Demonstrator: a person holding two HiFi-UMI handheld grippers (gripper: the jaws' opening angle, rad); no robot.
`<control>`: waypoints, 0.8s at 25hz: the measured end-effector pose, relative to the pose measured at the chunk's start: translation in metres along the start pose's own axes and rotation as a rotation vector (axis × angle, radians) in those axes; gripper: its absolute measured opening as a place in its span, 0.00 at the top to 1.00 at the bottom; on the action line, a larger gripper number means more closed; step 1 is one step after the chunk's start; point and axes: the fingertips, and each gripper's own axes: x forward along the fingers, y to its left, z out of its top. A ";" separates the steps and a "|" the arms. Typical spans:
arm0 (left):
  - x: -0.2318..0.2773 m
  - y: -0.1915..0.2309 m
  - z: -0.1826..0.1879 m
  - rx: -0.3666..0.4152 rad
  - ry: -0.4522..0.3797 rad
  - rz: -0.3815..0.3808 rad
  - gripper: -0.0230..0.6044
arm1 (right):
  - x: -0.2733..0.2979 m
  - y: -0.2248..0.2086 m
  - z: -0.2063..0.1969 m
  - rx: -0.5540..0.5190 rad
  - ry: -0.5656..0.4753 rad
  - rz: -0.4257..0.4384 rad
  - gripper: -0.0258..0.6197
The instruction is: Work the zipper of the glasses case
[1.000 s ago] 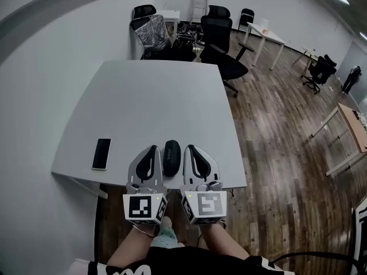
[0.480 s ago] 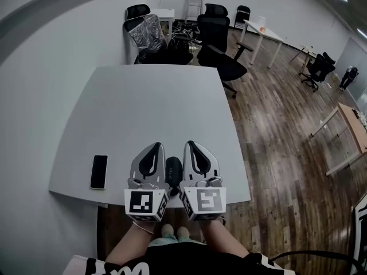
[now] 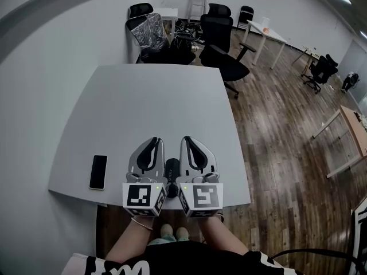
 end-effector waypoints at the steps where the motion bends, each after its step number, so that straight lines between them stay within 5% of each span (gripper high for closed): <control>1: 0.002 -0.001 -0.005 -0.003 0.020 -0.030 0.91 | 0.001 0.001 -0.001 0.004 0.003 0.001 0.95; 4: 0.005 0.008 -0.029 -0.075 0.145 -0.139 0.83 | 0.000 0.001 -0.001 0.045 0.000 0.001 0.95; 6: 0.003 0.014 -0.056 -0.194 0.297 -0.245 0.69 | -0.003 -0.002 0.002 0.053 -0.014 0.002 0.95; 10: -0.009 0.012 -0.124 -0.407 0.612 -0.394 0.59 | -0.004 -0.009 0.005 0.043 -0.024 -0.011 0.95; 14: -0.023 -0.003 -0.187 -0.444 0.855 -0.460 0.58 | -0.003 -0.011 0.003 0.041 -0.015 -0.013 0.95; 17: -0.036 -0.023 -0.220 -0.497 0.955 -0.498 0.58 | -0.009 -0.011 -0.002 0.036 -0.008 -0.003 0.95; 20: -0.043 -0.025 -0.238 -0.441 0.997 -0.476 0.58 | -0.010 -0.009 -0.002 0.032 -0.009 0.009 0.95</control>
